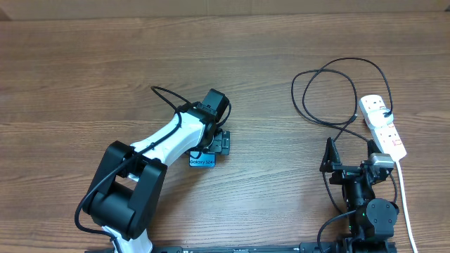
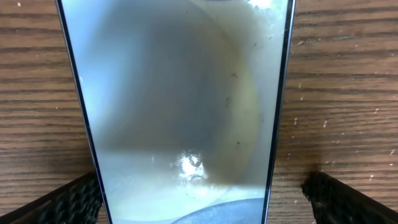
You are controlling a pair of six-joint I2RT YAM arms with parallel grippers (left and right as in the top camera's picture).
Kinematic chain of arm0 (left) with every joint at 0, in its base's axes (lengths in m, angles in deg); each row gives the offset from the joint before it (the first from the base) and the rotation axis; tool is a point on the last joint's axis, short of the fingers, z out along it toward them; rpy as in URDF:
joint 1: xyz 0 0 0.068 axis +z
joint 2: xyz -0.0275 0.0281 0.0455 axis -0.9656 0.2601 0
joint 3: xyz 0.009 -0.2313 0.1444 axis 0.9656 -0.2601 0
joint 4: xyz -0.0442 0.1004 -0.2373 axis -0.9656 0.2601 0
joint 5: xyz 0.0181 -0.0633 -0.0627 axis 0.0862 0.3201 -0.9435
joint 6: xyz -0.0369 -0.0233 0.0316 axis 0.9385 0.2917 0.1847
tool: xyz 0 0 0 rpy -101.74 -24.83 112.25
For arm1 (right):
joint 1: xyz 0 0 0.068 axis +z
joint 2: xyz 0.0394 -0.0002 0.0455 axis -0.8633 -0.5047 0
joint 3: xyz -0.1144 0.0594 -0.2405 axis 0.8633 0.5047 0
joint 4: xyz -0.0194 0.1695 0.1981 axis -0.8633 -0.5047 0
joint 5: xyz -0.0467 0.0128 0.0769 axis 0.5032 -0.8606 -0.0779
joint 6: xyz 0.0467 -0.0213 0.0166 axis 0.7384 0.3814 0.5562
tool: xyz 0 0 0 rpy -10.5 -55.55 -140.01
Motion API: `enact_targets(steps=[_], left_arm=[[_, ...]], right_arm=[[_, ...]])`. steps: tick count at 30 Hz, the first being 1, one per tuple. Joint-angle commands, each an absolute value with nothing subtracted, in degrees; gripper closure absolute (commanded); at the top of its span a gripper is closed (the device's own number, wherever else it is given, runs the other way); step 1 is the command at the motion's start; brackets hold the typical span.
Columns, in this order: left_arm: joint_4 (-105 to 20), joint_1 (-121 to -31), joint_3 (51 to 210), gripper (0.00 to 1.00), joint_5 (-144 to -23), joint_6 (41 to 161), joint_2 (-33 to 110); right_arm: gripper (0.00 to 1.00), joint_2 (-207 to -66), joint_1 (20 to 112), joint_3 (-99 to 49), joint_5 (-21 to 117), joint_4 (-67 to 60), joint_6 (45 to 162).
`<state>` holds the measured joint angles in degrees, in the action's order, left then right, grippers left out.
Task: Plug charger to phone and switch on socket
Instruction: 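Close the left gripper on the phone's long edges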
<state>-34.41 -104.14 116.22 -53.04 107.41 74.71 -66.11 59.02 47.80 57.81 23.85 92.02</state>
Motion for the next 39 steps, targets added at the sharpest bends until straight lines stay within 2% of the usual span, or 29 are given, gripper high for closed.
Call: enact_targets(steps=[1,8,17,29,34,39], left_arm=[[-33.88,-104.09,116.17,0.01,-53.00,106.27,77.23],[-34.65,-104.07,116.17,0.00,-48.72,106.01,77.20],[-35.30,-102.67,116.15,0.00,-48.76,103.23,77.23],[-34.97,-100.73,116.09,0.00,-54.33,102.80,77.23],[-34.97,-100.73,116.09,0.14,-54.66,102.80,77.23],[-35.17,-100.71,116.09,0.21,-54.49,102.80,77.23]], right_arm=[[0.00,-65.78,58.98,48.42,57.46,24.24,91.19],[0.00,-65.78,58.98,48.42,57.46,24.24,91.17],[0.00,-65.85,58.98,48.42,57.46,24.26,91.19],[0.00,-65.85,58.98,48.42,57.46,24.26,91.17],[0.00,-65.85,58.98,48.42,57.46,24.26,91.17],[0.00,-65.85,58.98,48.42,57.46,24.26,91.17]])
